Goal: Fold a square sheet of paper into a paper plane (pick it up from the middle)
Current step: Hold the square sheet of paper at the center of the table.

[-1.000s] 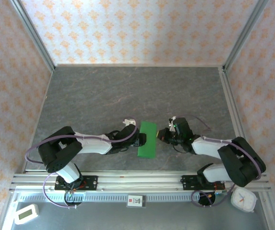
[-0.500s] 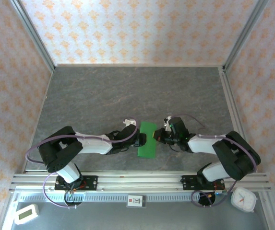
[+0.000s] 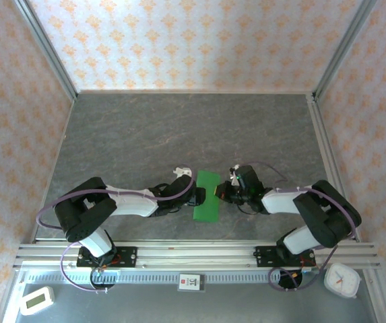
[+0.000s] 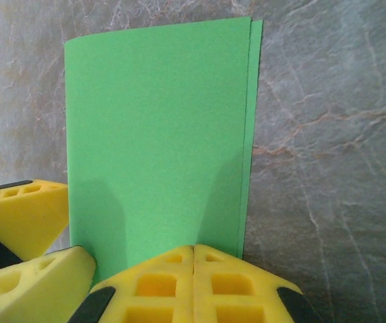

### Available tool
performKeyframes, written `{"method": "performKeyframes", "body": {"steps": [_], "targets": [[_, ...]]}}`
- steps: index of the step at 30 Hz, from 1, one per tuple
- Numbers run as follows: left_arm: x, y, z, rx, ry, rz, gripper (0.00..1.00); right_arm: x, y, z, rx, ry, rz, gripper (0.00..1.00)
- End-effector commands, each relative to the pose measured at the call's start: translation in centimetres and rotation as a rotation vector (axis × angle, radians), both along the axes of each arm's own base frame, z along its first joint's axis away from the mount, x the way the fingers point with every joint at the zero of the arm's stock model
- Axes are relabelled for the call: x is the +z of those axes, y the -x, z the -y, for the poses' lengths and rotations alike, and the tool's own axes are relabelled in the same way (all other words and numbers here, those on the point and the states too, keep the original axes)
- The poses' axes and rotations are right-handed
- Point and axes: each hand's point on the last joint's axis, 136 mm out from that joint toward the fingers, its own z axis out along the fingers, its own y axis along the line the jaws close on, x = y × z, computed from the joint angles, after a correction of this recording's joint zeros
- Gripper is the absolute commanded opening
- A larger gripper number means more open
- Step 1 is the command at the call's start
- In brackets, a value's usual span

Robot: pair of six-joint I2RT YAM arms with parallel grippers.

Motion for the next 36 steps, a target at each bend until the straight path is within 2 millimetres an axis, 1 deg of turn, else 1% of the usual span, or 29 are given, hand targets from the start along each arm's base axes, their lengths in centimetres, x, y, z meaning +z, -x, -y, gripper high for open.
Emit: {"method": "performKeyframes", "body": {"steps": [1,4,10,14,18,22,32,36], "targets": [[-2.6,0.8,-1.3,0.000,-0.089,-0.059,0.73,-0.9,0.1,0.4,-0.021,0.025,-0.003,0.00],[-1.9,0.6,-1.1,-0.002,-0.077,-0.050,0.74,-1.4,0.3,0.7,-0.027,0.036,-0.015,0.00],[1.0,-0.2,-0.5,0.001,-0.045,-0.006,0.75,-2.0,0.4,1.0,-0.037,0.052,-0.029,0.00],[1.7,-0.4,-0.7,0.003,-0.044,0.006,0.75,-2.3,0.5,1.2,-0.043,0.060,-0.036,0.00],[1.6,-0.3,-1.1,0.016,-0.050,0.006,0.74,-2.4,0.6,1.2,-0.043,0.063,-0.037,0.00],[1.1,-0.2,-1.3,0.015,-0.053,-0.004,0.71,-2.6,0.6,1.3,-0.044,0.068,-0.041,0.00],[-1.6,0.3,-2.5,0.032,-0.107,-0.037,0.69,-2.9,0.8,1.3,-0.040,0.070,-0.052,0.00],[-2.2,0.6,-3.0,0.040,-0.116,-0.043,0.69,-3.0,0.8,1.3,-0.039,0.070,-0.052,0.00]]}}
